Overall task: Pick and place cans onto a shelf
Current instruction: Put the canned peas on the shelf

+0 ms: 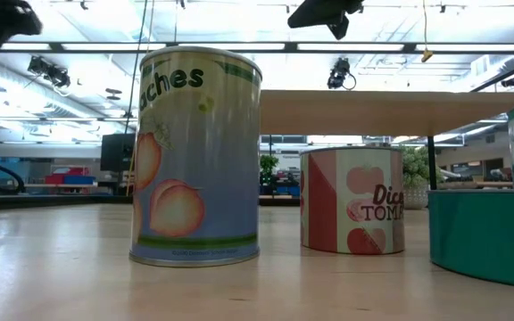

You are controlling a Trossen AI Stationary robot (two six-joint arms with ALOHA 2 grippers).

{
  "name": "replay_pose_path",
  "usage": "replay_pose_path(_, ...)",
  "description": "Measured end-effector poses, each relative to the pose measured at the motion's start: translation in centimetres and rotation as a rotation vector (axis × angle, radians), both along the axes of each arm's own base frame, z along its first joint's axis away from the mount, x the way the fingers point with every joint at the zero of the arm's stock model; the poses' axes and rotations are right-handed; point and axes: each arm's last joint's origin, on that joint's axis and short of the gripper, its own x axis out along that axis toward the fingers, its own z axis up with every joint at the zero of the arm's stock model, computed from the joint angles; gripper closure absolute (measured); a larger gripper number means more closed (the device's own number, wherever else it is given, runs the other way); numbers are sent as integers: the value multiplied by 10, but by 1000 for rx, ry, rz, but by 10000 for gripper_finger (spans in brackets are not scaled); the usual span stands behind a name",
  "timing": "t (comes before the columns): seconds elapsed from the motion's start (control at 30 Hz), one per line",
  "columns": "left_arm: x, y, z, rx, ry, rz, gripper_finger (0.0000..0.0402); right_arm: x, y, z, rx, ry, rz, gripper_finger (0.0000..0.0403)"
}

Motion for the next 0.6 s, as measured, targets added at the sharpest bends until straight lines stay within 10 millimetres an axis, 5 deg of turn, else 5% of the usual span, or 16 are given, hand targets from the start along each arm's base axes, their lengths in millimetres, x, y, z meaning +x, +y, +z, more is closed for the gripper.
replay_pose_path(0.33,-32,-31,-3,25,86,-95,3,-2,5,2,-2,-8,7,398)
replay_pose_path(0.6,-41,-34,-55,-1,172,-116,3,-2,5,2,-2,-9,-1,398)
